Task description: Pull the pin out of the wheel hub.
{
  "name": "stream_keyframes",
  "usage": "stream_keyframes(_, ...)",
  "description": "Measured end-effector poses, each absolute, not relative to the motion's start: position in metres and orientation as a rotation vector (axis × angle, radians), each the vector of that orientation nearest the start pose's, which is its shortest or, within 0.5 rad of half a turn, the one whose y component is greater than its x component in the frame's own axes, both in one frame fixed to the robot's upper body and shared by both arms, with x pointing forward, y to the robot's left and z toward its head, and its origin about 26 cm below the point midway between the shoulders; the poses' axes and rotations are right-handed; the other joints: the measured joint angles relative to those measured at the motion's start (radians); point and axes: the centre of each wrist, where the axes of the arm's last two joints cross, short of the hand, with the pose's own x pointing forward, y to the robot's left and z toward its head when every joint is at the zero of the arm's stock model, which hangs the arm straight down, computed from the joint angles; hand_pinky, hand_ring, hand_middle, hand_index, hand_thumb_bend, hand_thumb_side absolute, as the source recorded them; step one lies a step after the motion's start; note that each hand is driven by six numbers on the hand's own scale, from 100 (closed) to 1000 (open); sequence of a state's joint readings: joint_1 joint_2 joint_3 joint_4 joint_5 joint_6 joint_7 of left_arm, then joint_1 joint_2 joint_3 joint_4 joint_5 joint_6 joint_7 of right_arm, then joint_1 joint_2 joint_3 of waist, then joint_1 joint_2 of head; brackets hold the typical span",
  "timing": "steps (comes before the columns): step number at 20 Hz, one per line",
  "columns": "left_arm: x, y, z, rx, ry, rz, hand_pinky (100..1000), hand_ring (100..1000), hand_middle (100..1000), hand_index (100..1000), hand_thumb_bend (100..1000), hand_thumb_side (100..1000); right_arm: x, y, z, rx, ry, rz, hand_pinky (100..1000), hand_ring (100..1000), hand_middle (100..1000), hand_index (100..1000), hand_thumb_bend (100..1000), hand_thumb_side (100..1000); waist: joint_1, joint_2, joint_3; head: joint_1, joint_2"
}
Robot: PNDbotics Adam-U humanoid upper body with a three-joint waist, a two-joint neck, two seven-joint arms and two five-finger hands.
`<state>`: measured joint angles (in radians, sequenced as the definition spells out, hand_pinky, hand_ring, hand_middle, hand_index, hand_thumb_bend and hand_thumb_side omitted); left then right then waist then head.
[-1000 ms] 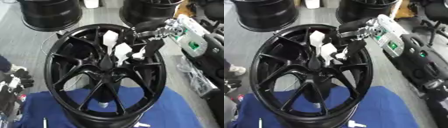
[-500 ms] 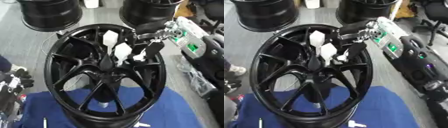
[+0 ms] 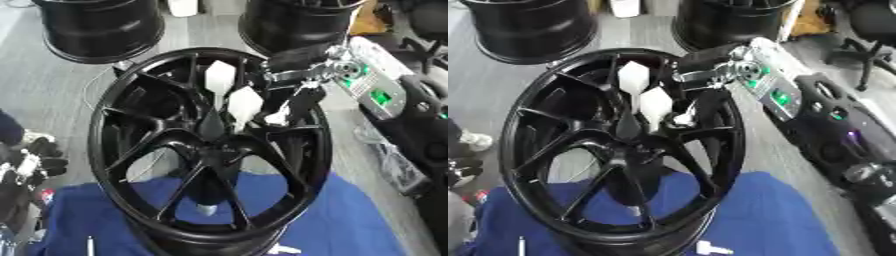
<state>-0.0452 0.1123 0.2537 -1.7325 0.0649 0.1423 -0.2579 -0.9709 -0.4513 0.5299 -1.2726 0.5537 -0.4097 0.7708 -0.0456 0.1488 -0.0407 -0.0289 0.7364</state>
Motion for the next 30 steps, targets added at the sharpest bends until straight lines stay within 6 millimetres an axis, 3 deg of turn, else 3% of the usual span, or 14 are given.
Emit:
stream_keyframes(15,0.278,0.325,0.053,0.013,-1.646,-0.064,693,624,590,694,489,605,0.436,-0.15,0.225,0.412,1.916,-2.949,728,619,664,818,142,611,0.0,0.0,0.001,-0.014,0.0)
stream_keyframes(22,0.278,0.325,0.053,0.012,-1.647,-0.064,693,625,590,694,488,605,0.438,-0.151,0.225,0.365,1.971,-2.957,711,597,472,600,100,555,0.0,0.001,0.003,-0.016,0.0)
stream_keyframes(26,0.278,0.325,0.054,0.012,-1.648,-0.065,693,625,590,694,488,605,0.44,-0.153,0.229,0.322,2.023,-2.951,699,573,402,518,100,515,0.0,0.001,0.003,-0.017,0.0)
stream_keyframes(30,0.279,0.325,0.054,0.012,-1.649,-0.065,693,625,590,694,488,605,0.441,-0.157,0.234,0.256,2.096,-2.936,692,560,377,494,100,503,0.0,0.001,0.003,-0.017,-0.001)
